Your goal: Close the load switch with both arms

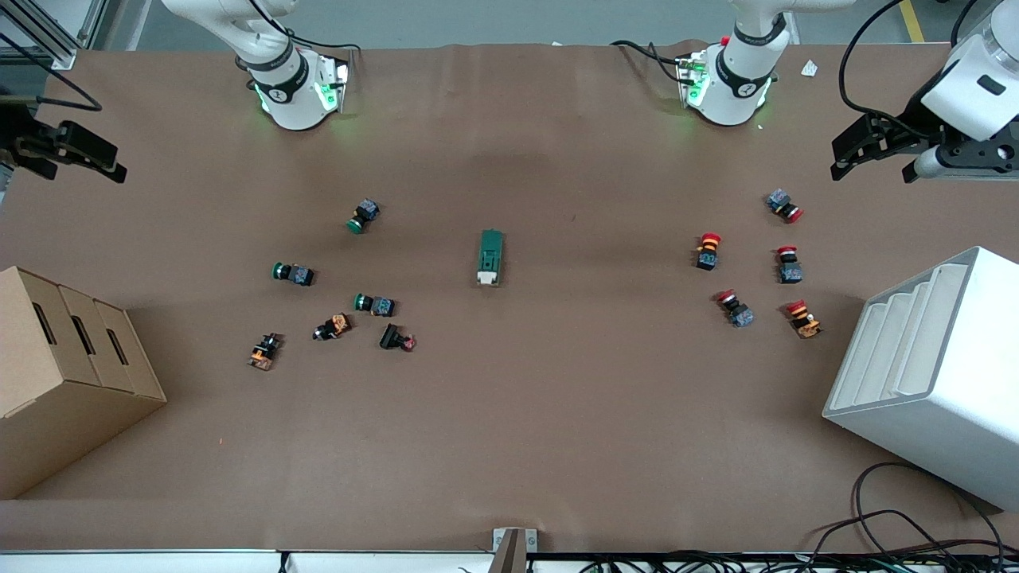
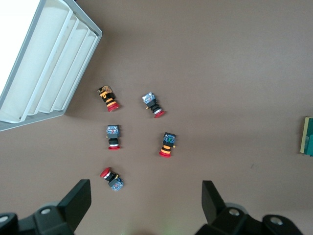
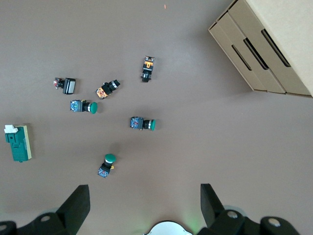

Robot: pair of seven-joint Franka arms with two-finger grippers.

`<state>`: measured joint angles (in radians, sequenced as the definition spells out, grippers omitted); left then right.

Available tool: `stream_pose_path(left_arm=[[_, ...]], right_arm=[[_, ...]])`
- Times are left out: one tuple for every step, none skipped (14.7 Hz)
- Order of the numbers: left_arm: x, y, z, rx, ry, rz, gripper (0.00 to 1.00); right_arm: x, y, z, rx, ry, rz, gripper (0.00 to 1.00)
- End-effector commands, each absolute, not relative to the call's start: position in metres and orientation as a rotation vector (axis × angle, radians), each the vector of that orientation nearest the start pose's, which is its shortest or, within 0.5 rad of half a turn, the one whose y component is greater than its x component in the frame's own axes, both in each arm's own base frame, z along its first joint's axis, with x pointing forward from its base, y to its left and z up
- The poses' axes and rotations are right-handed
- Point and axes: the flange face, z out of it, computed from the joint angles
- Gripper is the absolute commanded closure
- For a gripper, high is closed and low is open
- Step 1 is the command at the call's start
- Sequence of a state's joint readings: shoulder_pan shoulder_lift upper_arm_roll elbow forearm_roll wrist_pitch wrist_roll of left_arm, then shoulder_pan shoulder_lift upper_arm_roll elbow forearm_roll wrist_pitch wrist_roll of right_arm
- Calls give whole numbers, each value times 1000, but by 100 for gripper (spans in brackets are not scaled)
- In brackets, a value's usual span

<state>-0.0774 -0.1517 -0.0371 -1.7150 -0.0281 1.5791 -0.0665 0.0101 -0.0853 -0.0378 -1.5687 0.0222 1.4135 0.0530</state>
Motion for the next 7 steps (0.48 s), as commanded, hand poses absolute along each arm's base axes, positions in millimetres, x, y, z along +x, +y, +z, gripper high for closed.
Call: stream_pose_path(left_arm=[[509,-58,645,-3167,110,-21,0],[509,-55,647,-3167,105,-21,0],[509,-55,647,-3168,103,-24,0],[509,-54,647,-3168,101,-19,0],[509,-54,647,-3168,101,-14,0],[508,-54,647,-3166,101,-5,0],[508,-55,646,-3167,103,0,0]], right_arm=[[501,-15,659,-3122,143,101,0],[501,-13,661,-3126,137,94,0],[501,-14,663,-3126,139,89,0],[499,-15,666,-3126,144,96,0],[497,-17,669,-3125,148,113,0],[496,-18,669,-3124,151,115,0],[497,-20,668,-3124,156,113,0]])
